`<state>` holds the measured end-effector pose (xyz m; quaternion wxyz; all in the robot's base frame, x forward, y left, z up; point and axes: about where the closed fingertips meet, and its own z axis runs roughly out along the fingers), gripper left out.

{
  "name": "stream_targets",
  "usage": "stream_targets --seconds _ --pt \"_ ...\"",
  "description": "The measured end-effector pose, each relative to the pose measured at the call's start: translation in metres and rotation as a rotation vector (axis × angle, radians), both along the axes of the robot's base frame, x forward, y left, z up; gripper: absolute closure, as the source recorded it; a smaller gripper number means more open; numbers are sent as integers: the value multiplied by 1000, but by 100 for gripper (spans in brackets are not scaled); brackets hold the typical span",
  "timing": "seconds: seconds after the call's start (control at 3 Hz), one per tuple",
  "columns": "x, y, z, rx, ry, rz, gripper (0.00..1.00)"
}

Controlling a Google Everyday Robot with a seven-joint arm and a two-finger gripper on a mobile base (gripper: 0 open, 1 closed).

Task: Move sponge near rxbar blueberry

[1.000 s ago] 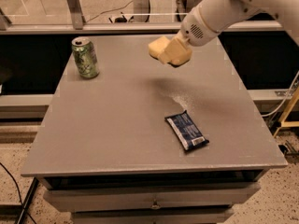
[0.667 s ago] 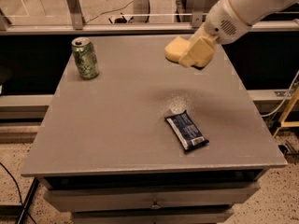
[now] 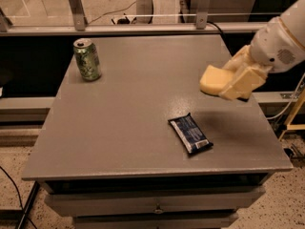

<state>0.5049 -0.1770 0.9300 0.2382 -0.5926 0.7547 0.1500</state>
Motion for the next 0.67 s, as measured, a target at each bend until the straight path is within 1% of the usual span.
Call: stream_targets --seconds 0.33,0.67 --pt "-21 -5 -34 18 -4 39 77" --pt "-20 8 -53 35 -40 69 54"
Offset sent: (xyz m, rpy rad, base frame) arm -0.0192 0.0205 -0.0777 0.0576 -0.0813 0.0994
